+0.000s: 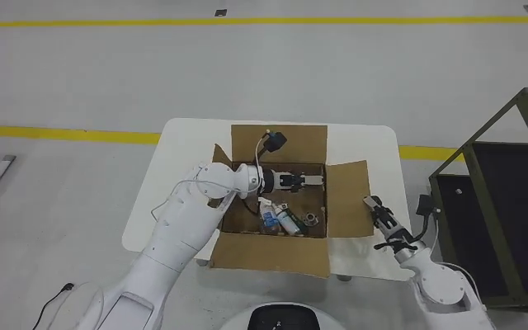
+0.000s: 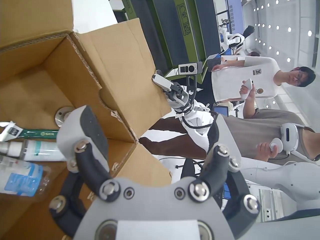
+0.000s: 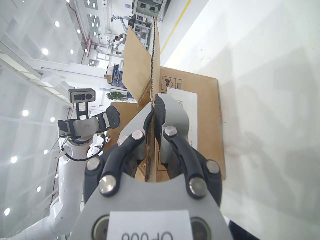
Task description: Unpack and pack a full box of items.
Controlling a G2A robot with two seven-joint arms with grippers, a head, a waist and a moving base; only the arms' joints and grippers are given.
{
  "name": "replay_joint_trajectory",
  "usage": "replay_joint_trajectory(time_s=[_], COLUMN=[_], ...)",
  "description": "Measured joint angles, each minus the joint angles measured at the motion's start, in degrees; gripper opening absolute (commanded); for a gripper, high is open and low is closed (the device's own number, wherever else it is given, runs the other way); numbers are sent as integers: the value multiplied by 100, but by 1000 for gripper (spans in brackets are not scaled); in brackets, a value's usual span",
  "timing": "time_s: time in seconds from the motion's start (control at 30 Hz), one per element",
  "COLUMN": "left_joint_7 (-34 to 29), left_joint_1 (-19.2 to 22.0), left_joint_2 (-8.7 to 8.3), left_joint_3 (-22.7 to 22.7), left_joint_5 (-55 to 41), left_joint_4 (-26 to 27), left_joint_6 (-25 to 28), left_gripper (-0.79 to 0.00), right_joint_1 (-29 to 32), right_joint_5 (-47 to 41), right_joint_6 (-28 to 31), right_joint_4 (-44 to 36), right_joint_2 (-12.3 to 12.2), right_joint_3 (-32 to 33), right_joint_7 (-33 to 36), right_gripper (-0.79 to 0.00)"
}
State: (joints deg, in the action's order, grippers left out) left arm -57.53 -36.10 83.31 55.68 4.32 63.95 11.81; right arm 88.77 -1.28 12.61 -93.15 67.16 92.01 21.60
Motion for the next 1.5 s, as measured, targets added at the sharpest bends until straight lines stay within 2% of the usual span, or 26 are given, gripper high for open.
replay_joint_trajectory(time_s=[0.27,0.33,0.4,0.43,0.47,0.53,0.6,0.63,0.7,0.73,0.77,0.83,0.97,1.17,1.33,1.5], left_joint_7=[15,14,14,14,15,15,15,15,15,15,15,15,15,15,29,-30], left_joint_1=[-143,-144,-143,-142,-142,-142,-142,-142,-142,-142,-142,-142,-142,-142,-152,-145], left_joint_2=[-55,-55,-55,-55,-55,-54,-54,-54,-54,-54,-54,-54,-55,-55,-56,-86], left_joint_3=[-18,-17,-17,-17,-17,-17,-17,-17,-17,-17,-17,-17,-17,-17,-22,-146], left_joint_5=[225,226,226,225,225,225,225,225,225,225,225,225,225,225,241,734], left_joint_4=[246,246,244,244,244,244,244,244,244,244,244,244,244,244,247,304], left_joint_6=[-114,-114,-113,-113,-113,-113,-113,-113,-113,-113,-113,-113,-113,-113,-127,-674], left_gripper=[0,0,0,0,0,0,0,0,0,0,0,0,0,0,0,0], right_joint_1=[-86,-112,-136,-142,-143,-130,-96,-72,2,38,83,124,159,51,-77,-76], right_joint_5=[39,39,34,34,41,128,391,546,1014,1257,1607,2115,3388,4520,4763,4750], right_joint_6=[-89,-80,-64,-48,-22,0,-19,-39,-131,-179,-269,-409,-696,-918,-1065,-1062], right_joint_4=[242,271,273,259,226,122,-91,-215,-568,-738,-962,-1268,-1880,-2083,-2008,-2008], right_joint_2=[22,24,24,22,19,7,-17,-29,-57,-69,-84,-103,-137,-143,-126,-126], right_joint_3=[-169,-186,-183,-170,-139,-58,86,158,329,391,458,521,473,132,-98,-94], right_joint_7=[-61,-55,-46,-49,-71,-122,-220,-282,-453,-518,-582,-658,-693,-627,-563,-568], right_gripper=[-785,-536,-449,-351,-188,-71,-46,-62,-194,-308,-514,-785,-785,-785,-785,-785])
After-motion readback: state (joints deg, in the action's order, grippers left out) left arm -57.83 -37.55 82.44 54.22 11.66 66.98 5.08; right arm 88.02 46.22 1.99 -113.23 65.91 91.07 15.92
